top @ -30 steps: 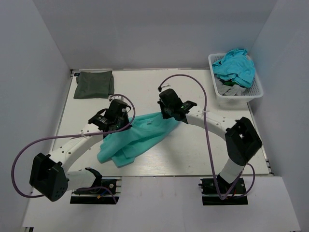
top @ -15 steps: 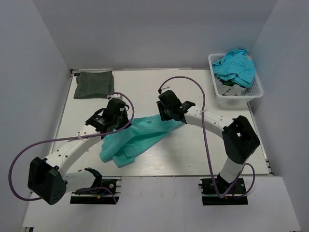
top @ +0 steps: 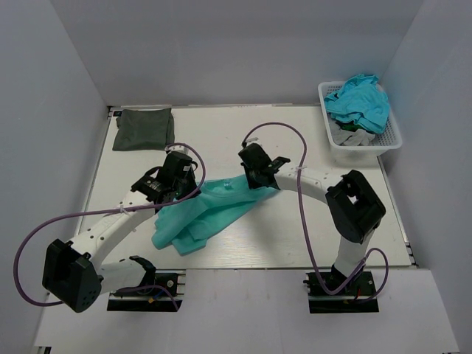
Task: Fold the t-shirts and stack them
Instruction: Flatten out the tshirt
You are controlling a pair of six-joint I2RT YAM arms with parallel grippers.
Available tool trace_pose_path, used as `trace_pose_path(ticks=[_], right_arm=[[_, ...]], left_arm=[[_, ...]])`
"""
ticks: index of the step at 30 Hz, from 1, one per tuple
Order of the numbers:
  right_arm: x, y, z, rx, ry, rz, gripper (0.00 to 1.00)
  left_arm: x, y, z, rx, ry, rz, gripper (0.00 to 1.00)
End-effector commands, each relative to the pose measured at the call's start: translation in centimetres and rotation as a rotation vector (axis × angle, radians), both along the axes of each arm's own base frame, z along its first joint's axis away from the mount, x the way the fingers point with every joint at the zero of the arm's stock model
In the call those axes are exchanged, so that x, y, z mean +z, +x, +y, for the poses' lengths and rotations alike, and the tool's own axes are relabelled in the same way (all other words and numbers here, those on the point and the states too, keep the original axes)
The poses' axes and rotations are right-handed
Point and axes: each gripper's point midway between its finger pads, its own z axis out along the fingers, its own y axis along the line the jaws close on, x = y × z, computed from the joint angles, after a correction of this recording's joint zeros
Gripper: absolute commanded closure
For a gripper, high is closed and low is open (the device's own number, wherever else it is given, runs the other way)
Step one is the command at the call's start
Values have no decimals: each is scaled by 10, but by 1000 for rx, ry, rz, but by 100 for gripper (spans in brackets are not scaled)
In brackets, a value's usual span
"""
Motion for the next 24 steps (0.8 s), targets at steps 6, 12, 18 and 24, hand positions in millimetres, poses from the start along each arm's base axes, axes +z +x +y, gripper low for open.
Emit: trace_pose_path(ticks=[6, 12, 18, 24], right_arm=[[84, 18, -12, -80, 69, -212, 100], [196, 5, -21, 4, 202, -397, 100], [310, -28, -40, 65, 394, -580, 100], [379, -85, -28, 365, 543, -635, 100]], left_arm=[[47, 7, -6, -71, -30, -138, 100], [130, 25, -2, -86, -8, -312, 100], [234, 13, 19, -80, -25, -559, 100], [325, -40, 8, -269, -200, -772, 100]])
